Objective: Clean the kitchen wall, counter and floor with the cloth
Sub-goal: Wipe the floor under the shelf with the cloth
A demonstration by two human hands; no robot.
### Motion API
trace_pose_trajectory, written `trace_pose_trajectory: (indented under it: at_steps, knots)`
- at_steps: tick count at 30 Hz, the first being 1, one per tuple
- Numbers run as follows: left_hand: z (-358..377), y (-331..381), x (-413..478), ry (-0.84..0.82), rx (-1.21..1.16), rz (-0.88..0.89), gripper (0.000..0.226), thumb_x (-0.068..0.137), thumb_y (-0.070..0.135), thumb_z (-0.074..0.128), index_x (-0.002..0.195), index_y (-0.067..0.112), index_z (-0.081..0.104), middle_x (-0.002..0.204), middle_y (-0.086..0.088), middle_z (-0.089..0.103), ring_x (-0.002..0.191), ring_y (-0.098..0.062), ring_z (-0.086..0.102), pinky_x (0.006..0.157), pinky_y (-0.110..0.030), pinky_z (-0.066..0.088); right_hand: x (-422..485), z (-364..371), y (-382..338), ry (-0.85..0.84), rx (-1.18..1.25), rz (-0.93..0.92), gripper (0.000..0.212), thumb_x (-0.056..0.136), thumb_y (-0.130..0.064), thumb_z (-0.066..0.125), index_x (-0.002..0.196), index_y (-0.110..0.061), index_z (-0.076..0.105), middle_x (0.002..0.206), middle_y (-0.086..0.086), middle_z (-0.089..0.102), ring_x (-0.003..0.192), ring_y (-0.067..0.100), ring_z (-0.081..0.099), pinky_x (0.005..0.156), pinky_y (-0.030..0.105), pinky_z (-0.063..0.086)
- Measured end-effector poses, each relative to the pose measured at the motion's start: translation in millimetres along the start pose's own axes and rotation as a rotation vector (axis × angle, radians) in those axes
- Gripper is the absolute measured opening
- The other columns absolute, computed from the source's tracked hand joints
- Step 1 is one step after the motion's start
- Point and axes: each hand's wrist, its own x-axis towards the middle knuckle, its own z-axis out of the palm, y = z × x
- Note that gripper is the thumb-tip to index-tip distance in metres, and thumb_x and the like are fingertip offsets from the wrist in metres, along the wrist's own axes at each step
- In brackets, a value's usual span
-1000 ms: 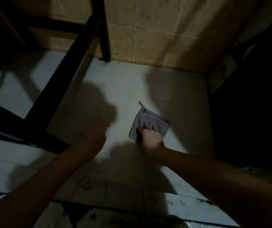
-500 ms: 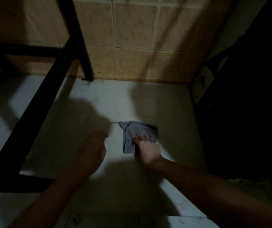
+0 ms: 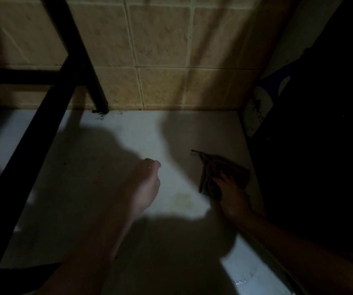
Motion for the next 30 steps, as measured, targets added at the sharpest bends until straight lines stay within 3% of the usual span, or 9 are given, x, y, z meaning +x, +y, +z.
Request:
trace_pose_trajectory:
  at_steps: [4, 13, 18, 22, 25, 30]
  knots:
    - [7.3, -5.0, 9.5, 0.0, 0.051, -0.05, 0.031, 0.082, 0.008, 0.054, 0.112, 0.016, 0.058, 0.11, -0.004, 0.059, 0.1, -0.025, 0.057, 0.085, -0.035, 0.05, 15.0, 1.5, -9.6, -0.028, -0.106, -0.047, 0.062, 0.094, -0.003, 0.036, 0.15, -0.026, 0.02, 0.16, 0.002, 0.007, 0.146, 0.027, 0.011, 0.117, 0.036, 0.019]
    - [1.2, -18.3, 12.2, 0.01, 0.03, -0.147, 0.03, 0.083, 0.006, 0.058, 0.112, 0.012, 0.06, 0.11, -0.007, 0.06, 0.097, -0.025, 0.058, 0.082, -0.038, 0.051, 55.8, -8.2, -73.9, -0.139, -0.12, -0.221, 0.057, 0.097, -0.007, 0.032, 0.149, -0.027, 0.022, 0.16, 0.004, 0.005, 0.146, 0.035, 0.007, 0.117, 0.048, 0.021]
    - [-16.3, -25.6, -1.7, 0.039, -0.003, -0.212, 0.029, 0.079, 0.001, 0.065, 0.107, 0.007, 0.063, 0.107, -0.015, 0.063, 0.093, -0.034, 0.062, 0.081, -0.048, 0.052, 50.0, -5.4, -72.2, -0.148, -0.129, -0.271, 0.054, 0.098, -0.008, 0.032, 0.149, -0.026, 0.025, 0.16, 0.003, 0.008, 0.145, 0.034, 0.009, 0.119, 0.043, 0.017]
    - [-28.2, -22.3, -17.5, -0.018, 0.018, -0.276, 0.037, 0.086, 0.011, 0.061, 0.123, 0.011, 0.057, 0.122, -0.011, 0.057, 0.111, -0.029, 0.055, 0.098, -0.041, 0.043, 26.7, 6.4, -77.3, -0.286, -0.223, -0.302, 0.057, 0.098, -0.005, 0.026, 0.151, -0.024, 0.014, 0.161, 0.004, -0.001, 0.145, 0.038, 0.002, 0.115, 0.047, 0.025]
    - [-36.5, -11.2, -42.5, 0.005, -0.051, -0.279, 0.035, 0.086, 0.01, 0.06, 0.121, 0.01, 0.057, 0.115, -0.012, 0.06, 0.103, -0.03, 0.058, 0.091, -0.04, 0.046, -1.8, 14.9, -80.8, -0.243, -0.269, -0.377, 0.056, 0.1, -0.01, 0.027, 0.151, -0.019, 0.004, 0.16, 0.008, -0.004, 0.146, 0.034, -0.001, 0.117, 0.048, 0.023]
    - [-66.3, 8.7, -92.8, -0.056, 0.016, -0.318, 0.036, 0.091, 0.015, 0.054, 0.126, 0.012, 0.052, 0.125, -0.008, 0.053, 0.114, -0.026, 0.05, 0.097, -0.033, 0.037, -41.9, 9.4, -93.7, -0.349, 0.012, -0.421, 0.045, 0.102, -0.014, 0.033, 0.146, -0.018, 0.032, 0.159, 0.002, 0.015, 0.145, 0.02, 0.017, 0.117, 0.034, 0.023]
